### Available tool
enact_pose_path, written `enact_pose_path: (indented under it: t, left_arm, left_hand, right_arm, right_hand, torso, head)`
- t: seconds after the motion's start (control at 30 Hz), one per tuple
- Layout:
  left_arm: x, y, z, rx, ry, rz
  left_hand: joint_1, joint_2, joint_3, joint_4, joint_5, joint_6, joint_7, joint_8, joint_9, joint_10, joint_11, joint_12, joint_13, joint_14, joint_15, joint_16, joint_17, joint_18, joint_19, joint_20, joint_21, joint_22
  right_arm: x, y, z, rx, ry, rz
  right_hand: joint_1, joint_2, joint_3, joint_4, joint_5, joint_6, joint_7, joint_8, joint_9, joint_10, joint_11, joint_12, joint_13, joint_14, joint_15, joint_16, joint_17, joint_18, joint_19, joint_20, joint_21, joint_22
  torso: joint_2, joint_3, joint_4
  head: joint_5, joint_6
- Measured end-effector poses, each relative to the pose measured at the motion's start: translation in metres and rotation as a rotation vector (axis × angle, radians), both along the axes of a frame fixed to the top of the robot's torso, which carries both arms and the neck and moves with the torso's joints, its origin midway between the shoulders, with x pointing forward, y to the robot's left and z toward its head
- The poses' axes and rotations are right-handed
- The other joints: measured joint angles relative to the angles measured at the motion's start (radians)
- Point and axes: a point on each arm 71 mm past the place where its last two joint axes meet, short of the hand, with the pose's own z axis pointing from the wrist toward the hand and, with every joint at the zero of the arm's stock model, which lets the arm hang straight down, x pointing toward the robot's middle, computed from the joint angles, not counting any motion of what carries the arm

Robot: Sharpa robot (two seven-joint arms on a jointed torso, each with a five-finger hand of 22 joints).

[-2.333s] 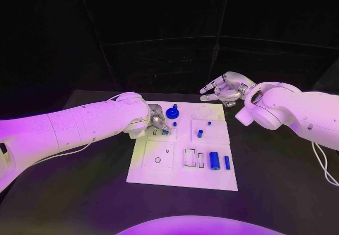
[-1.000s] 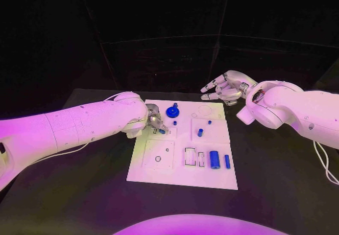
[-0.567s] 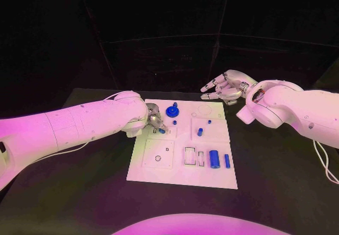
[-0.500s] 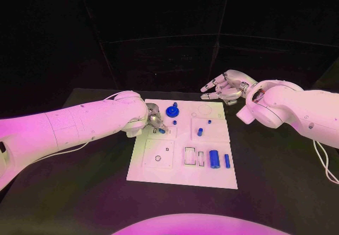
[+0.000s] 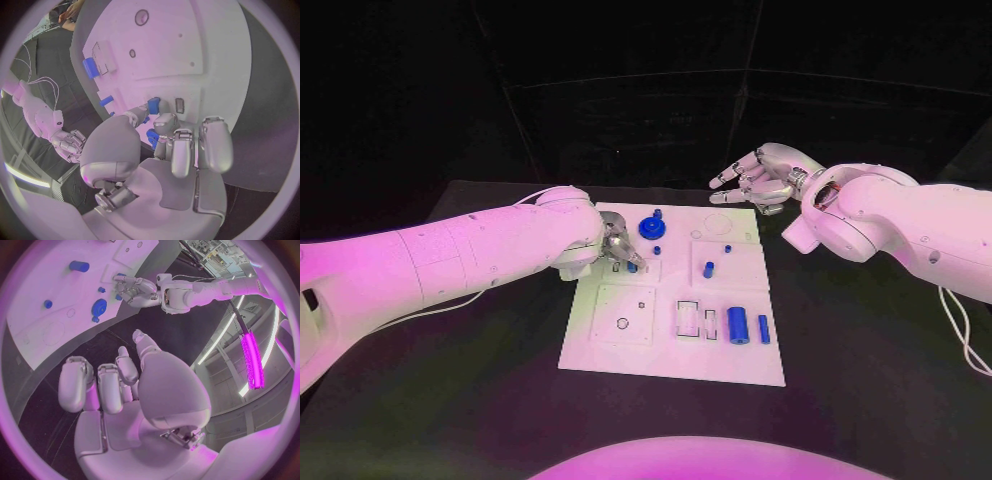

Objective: Assemble the parts on the task board

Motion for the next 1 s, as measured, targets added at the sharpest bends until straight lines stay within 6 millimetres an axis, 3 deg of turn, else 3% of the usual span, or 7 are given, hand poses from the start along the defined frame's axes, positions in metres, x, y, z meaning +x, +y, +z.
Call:
enact_pose_path:
  t: [0.53,0.67,0.73,1.0]
  left_arm:
    - [0.003,0.000,-0.001,0.005,-0.001,0.009]
    - [0.003,0.001,-0.001,0.005,-0.001,0.011]
    - [0.003,0.002,0.000,0.005,-0.002,0.012]
    - [0.002,0.015,0.007,-0.009,-0.018,0.034]
  left_hand:
    - [-0.010,0.009,-0.164,0.055,-0.003,0.010,-0.002,-0.002,-0.013,0.003,-0.003,0.010,0.009,0.000,0.000,0.000,0.000,0.000,0.003,-0.003,0.005,0.016]
    - [-0.014,0.005,-0.249,0.084,-0.111,0.011,-0.003,-0.002,-0.016,0.003,-0.003,0.017,0.012,0.002,-0.002,0.000,0.000,0.000,0.003,-0.003,0.008,0.020]
    - [-0.020,-0.001,-0.284,0.097,-0.124,0.011,-0.003,-0.002,-0.017,0.003,-0.003,0.017,0.012,0.003,-0.004,0.000,0.000,0.000,0.003,-0.003,0.008,0.021]
    - [-0.011,-0.012,-0.383,0.149,-0.125,0.010,-0.004,-0.003,-0.019,-0.001,-0.007,-0.002,-0.015,0.000,-0.007,0.000,0.000,0.000,0.003,-0.003,-0.004,-0.002]
  right_arm:
    - [0.000,0.001,0.000,-0.002,0.004,0.004]
    - [0.000,0.001,0.000,-0.002,0.004,0.004]
    - [0.000,0.000,0.000,-0.002,0.004,0.004]
    - [0.000,0.000,0.000,-0.003,0.005,0.003]
  right_hand:
    - [-0.006,0.006,-0.010,0.004,0.000,0.000,0.000,0.000,0.000,0.000,0.000,0.000,0.000,0.000,0.000,0.000,0.000,0.000,0.000,0.000,0.000,0.000]
    - [-0.006,0.006,-0.012,0.007,0.000,0.000,0.000,0.000,0.000,0.000,0.000,0.000,-0.002,0.000,0.000,0.000,0.000,0.000,0.000,0.000,0.000,-0.002]
    - [-0.006,0.006,-0.012,0.007,0.000,0.000,0.000,0.000,0.000,0.000,0.000,0.000,-0.002,0.000,0.000,0.000,0.000,0.000,0.000,0.000,0.000,-0.002]
    - [-0.014,0.005,-0.015,0.010,0.000,0.000,0.000,0.000,0.000,0.000,0.000,0.000,-0.002,0.000,0.000,-0.004,0.000,0.011,0.000,0.000,-0.004,-0.005]
  torso:
    - [0.000,-0.0006,-0.0001]
    - [0.000,-0.0011,-0.0001]
    - [0.000,-0.0012,-0.0001]
    - [-0.001,-0.0017,0.0010]
  head:
    - [-0.002,-0.002]
    - [-0.003,-0.001]
    - [-0.003,-0.001]
    - [-0.005,0.001]
